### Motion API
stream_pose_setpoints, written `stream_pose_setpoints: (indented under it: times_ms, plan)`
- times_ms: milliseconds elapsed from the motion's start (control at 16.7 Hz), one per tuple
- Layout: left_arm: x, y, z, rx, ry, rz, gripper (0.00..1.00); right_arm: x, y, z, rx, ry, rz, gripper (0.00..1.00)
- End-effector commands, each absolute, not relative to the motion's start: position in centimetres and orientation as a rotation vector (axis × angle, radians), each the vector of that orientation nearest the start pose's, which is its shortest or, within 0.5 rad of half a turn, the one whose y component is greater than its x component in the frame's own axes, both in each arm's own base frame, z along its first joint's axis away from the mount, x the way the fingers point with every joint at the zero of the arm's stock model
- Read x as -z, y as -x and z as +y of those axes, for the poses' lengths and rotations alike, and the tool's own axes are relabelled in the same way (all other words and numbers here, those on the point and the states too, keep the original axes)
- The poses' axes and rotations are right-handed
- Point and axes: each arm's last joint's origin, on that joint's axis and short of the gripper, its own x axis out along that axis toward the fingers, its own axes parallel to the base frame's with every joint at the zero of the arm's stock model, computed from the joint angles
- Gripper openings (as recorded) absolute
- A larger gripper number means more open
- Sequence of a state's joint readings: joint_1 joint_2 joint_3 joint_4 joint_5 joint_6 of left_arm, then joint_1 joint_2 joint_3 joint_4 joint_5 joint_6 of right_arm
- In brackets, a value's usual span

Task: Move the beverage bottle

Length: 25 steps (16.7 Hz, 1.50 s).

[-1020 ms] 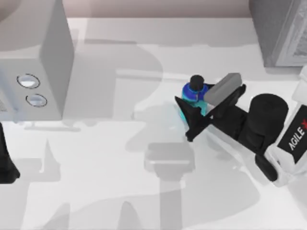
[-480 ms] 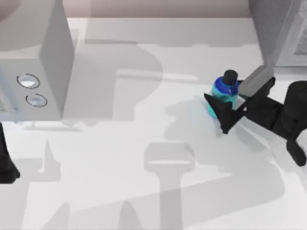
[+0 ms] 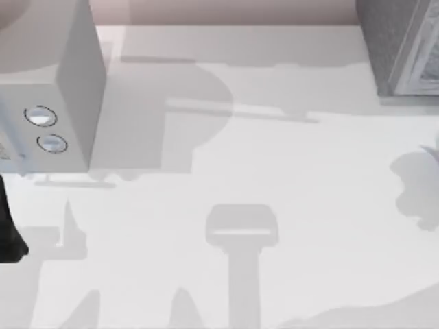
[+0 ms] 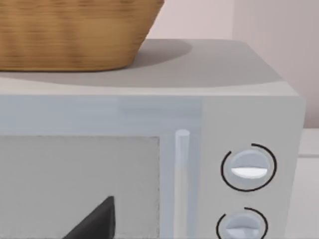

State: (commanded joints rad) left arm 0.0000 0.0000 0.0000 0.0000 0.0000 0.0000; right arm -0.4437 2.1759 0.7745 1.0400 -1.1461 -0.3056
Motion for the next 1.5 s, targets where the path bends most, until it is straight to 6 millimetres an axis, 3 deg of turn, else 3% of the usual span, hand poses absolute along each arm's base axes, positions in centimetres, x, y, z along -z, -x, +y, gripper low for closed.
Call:
stream_pose_setpoints:
  times_ms: [180,360,720,1200,1500]
  plan:
    - [-16.0,-10.6,-0.1,0.000,0.000,0.000,1.00,-6.9,-30.3,-16.6,-0.741,0.026,0.115,0.00]
    - [-16.0,-10.6,-0.1,0.000,0.000,0.000,1.00,-7.5,-29.1,-18.1,-0.738,0.025,0.096,0.00]
    - [-16.0,-10.6,-0.1,0.000,0.000,0.000,1.00,-7.0,-29.4,-17.8,-0.742,0.011,0.105,0.00]
    - [-16.0,-10.6,-0.1,0.000,0.000,0.000,1.00,-4.1,-32.8,-14.4,-0.740,0.024,0.098,0.00]
    - [-16.0,-10.6,-0.1,0.000,0.000,0.000,1.00,-4.0,-33.0,-14.2,-0.738,0.025,0.096,0.00]
